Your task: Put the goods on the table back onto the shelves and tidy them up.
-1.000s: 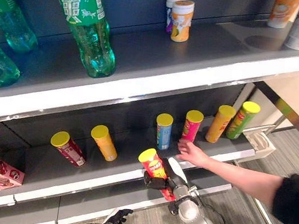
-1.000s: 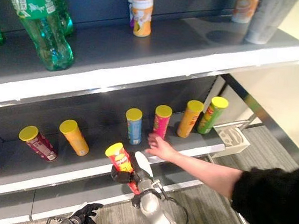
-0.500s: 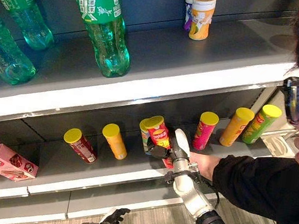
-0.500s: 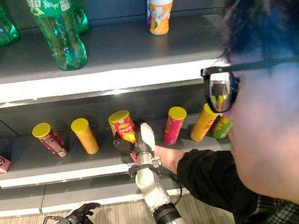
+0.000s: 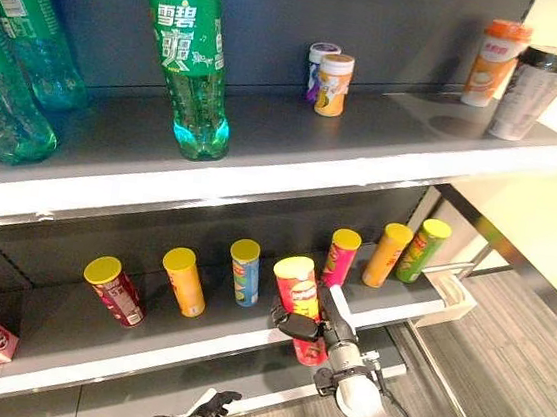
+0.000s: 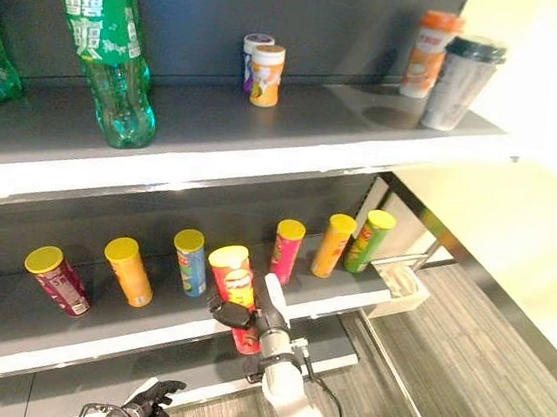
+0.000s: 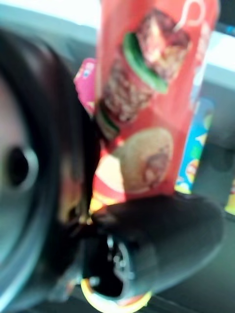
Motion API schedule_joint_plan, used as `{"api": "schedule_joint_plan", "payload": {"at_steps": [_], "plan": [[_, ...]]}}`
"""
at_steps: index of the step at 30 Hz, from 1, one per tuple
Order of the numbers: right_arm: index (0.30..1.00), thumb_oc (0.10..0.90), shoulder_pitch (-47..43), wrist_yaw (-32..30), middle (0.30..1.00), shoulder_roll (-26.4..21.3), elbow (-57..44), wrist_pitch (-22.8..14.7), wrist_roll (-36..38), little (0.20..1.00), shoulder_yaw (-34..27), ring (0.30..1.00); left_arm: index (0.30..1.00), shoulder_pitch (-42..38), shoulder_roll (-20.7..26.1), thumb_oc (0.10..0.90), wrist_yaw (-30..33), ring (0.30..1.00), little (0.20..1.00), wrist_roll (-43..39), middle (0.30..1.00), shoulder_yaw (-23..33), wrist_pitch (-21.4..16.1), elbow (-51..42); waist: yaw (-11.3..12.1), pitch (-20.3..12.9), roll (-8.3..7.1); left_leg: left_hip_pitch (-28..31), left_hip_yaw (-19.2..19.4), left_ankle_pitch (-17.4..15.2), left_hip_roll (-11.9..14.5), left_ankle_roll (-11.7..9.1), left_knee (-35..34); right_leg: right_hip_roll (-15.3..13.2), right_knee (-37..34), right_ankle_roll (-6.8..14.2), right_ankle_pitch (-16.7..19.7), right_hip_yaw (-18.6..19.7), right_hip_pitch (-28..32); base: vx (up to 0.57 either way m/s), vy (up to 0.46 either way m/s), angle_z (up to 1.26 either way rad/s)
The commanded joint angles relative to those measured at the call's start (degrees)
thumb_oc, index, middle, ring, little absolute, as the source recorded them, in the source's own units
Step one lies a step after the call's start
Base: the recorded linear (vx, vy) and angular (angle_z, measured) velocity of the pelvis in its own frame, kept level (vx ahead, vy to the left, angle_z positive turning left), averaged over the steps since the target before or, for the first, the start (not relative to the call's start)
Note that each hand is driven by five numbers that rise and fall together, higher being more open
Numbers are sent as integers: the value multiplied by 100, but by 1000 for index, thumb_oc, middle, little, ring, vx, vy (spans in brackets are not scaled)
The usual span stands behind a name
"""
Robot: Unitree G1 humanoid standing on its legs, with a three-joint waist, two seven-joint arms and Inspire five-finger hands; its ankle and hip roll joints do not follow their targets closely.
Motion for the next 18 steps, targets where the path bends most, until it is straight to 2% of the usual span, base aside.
{"api": "schedule_joint_plan", "payload": {"at_steps": [1, 9, 10, 11, 13, 17, 18], "plan": [[300, 400, -1021, 279, 300, 261, -767, -699, 886, 300, -32, 300, 900, -420, 67, 800, -6, 900, 900, 93, 900, 6, -104, 277, 34, 24, 104, 240, -19, -819, 11, 241, 29, -164, -277, -141, 581, 99, 230, 61, -12, -1], [300, 400, -749, 352, 300, 100, -1430, -813, 991, 300, -169, 300, 900, -306, 114, 800, 16, 900, 900, 93, 900, 108, -141, 362, 29, -17, 94, 274, -28, -858, 3, 234, 29, -171, -277, -131, 532, 60, 305, 22, -6, 0], [300, 400, 555, 1405, 300, -788, -630, -672, 1389, 300, -595, 300, 900, 547, -8, 800, -251, 900, 900, -1034, 900, 1508, -48, 1230, -31, 13, -83, -167, 932, -388, 53, 494, 470, 1025, -277, -474, -212, 708, 695, -1, 2, -4], [300, 400, 649, 1409, 300, -763, -659, -666, 1362, 300, -660, 300, 900, 542, -15, 800, -262, 900, 900, -894, 900, 1402, -68, 1217, -103, -1, -57, -23, 1090, -205, 23, 494, 139, 1049, -277, -503, -185, 716, 622, 21, 20, -11], [300, 400, 819, 1365, 300, -548, -542, -616, 1504, 300, -726, 300, 900, 500, 48, 800, -229, 900, 900, -864, 900, 1395, -103, 1087, -79, -57, 31, 21, 961, -209, 11, 458, 29, 1120, -277, -545, -228, 708, 506, 56, 23, -23], [300, 400, 797, 1302, 300, -582, -460, -585, 1307, 300, -728, 300, 900, 462, 140, 800, -193, 900, 900, -910, 900, 1538, -74, 1155, 1, -45, 19, 17, 852, -241, 30, 439, 29, 1158, -277, -567, -261, 638, 495, 36, 2, -9], [300, 400, 797, 1221, 300, -642, -564, -583, 1022, 300, -749, 300, 900, 459, 159, 800, -166, 900, 900, -876, 900, 1532, -52, 1262, 24, -16, 3, 27, 847, -250, 41, 426, 29, 1176, -277, -572, -278, 616, 489, 21, -3, 9]]}}
